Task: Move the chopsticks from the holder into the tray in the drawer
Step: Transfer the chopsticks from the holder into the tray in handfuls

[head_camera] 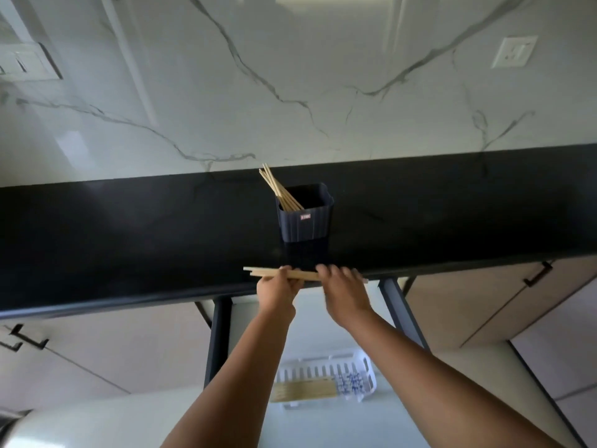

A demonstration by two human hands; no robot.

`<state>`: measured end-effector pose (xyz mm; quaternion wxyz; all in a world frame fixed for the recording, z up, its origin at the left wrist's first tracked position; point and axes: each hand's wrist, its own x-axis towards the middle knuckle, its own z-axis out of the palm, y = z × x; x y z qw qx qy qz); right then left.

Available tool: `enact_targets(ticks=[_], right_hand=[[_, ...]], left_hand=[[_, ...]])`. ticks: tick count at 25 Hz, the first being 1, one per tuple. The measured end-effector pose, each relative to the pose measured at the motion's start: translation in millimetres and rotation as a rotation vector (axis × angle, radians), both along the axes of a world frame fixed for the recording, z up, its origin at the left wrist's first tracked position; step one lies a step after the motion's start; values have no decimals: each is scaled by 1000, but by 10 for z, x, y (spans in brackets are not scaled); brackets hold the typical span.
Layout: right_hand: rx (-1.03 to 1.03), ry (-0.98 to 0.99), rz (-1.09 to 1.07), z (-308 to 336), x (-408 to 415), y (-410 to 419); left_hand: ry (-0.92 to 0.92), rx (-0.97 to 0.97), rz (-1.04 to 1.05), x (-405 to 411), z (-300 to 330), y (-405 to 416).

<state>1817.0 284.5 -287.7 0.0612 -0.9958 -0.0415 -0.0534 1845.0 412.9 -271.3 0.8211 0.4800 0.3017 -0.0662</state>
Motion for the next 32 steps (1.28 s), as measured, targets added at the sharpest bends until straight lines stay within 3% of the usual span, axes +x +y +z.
enact_targets(ticks=[2, 3, 7, 9, 12, 14, 16, 20, 22, 24, 26, 29, 32], right_hand=[[74, 234, -178, -385, -234, -230], [233, 333, -264, -530, -342, -321], [1249, 522, -641, -858, -576, -439], [1352, 576, -658, -935, -603, -405], [1046, 596, -536, -1007, -616, -383], [512, 485, -259, -1033, -659, -429], [170, 428, 67, -1113, -732, -368], [29, 444, 225, -1360, -862, -194], [-43, 417, 222, -1468, -866, -252], [-112, 422, 188, -1551, -814, -342], [-160, 461, 173, -1628, -744, -350], [-209, 541, 209, -1763, -598, -225], [-285, 601, 217, -1854, -469, -76]], left_hand=[[80, -98, 16, -229, -345, 181], [112, -129, 17, -356, -512, 267], [170, -224, -21, -750, -987, 329], [190, -220, -58, -846, -1107, 216], [225, -236, -70, -871, -1204, 150], [243, -228, -47, -863, -1275, 159], [267, -229, -51, -891, -1370, 109], [309, -237, -172, -998, -1509, -35], [324, -186, -98, -943, -1552, 72], [321, -36, 84, -798, -1623, 354], [307, 247, 147, -687, -1681, 714], [295, 668, -223, -692, -1799, 955], [297, 810, -567, -827, -2012, 786]])
